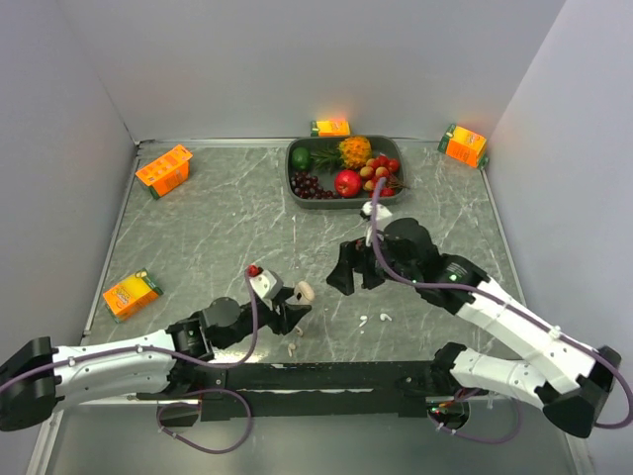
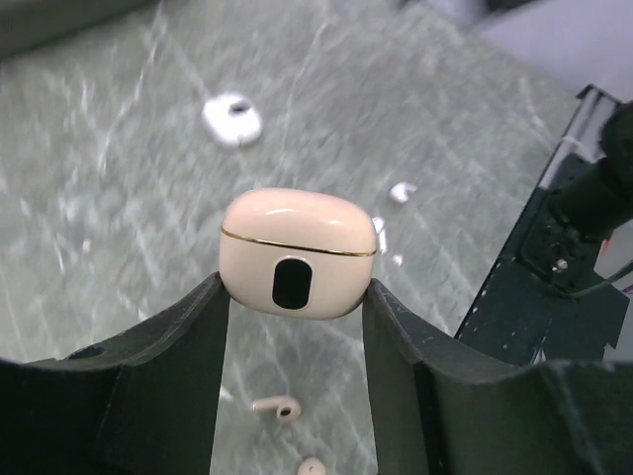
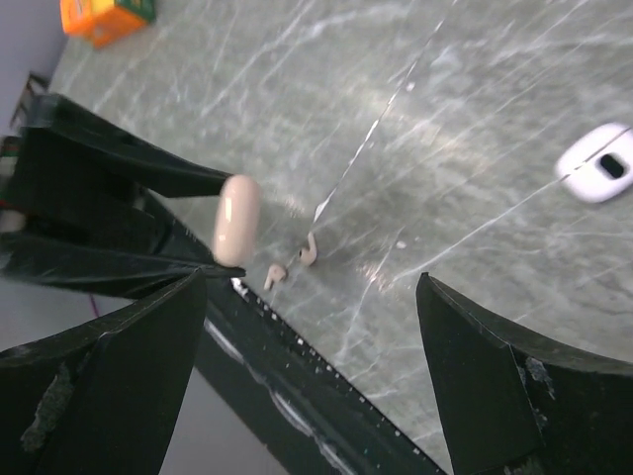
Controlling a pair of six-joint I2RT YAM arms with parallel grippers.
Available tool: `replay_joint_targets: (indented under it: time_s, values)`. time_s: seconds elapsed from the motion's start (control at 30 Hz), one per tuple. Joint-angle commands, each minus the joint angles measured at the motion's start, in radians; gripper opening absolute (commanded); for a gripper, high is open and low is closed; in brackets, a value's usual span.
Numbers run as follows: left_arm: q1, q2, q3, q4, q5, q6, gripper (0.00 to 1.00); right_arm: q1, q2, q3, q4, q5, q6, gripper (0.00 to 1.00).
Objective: Insert the wireless bluetooth earbuds into the charging case
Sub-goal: Pick up the charging case at the center of the board.
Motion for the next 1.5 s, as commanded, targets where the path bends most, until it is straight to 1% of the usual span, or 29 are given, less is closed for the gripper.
replay_joint_targets:
  time_s: [0.0,0.13,0.33,0.53,0.83,1.0,1.47]
  values:
    - [-0.070,-0.033,-0.017,0.164,-0.111,0.173,0.01,0.041,0.084,0.036,-0.004,-0.095,0.006,0.93]
    - [-0.109,0.004,-0.005,0.155,-0.153,0.245,0.01,0.079,0.111,0.028,0.045,-0.111,0.035,0.93]
    - [-0.140,0.048,0.020,0.140,-0.202,0.276,0.01,0.113,0.162,0.055,0.090,-0.109,0.061,0.93]
    - [-0.152,0.029,0.018,0.117,-0.225,0.271,0.01,0.127,0.228,0.089,0.096,-0.115,0.057,0.93]
    - [-0.166,-0.014,0.012,0.092,-0.247,0.274,0.01,0.132,0.294,0.104,0.079,-0.082,0.060,0.87]
    - [-0.170,-0.027,0.011,0.081,-0.259,0.279,0.01,0.130,0.286,0.105,0.073,-0.055,0.066,0.85]
    - [-0.183,-0.062,0.000,0.063,-0.294,0.274,0.01,0.124,0.266,0.114,0.050,-0.016,0.066,0.85]
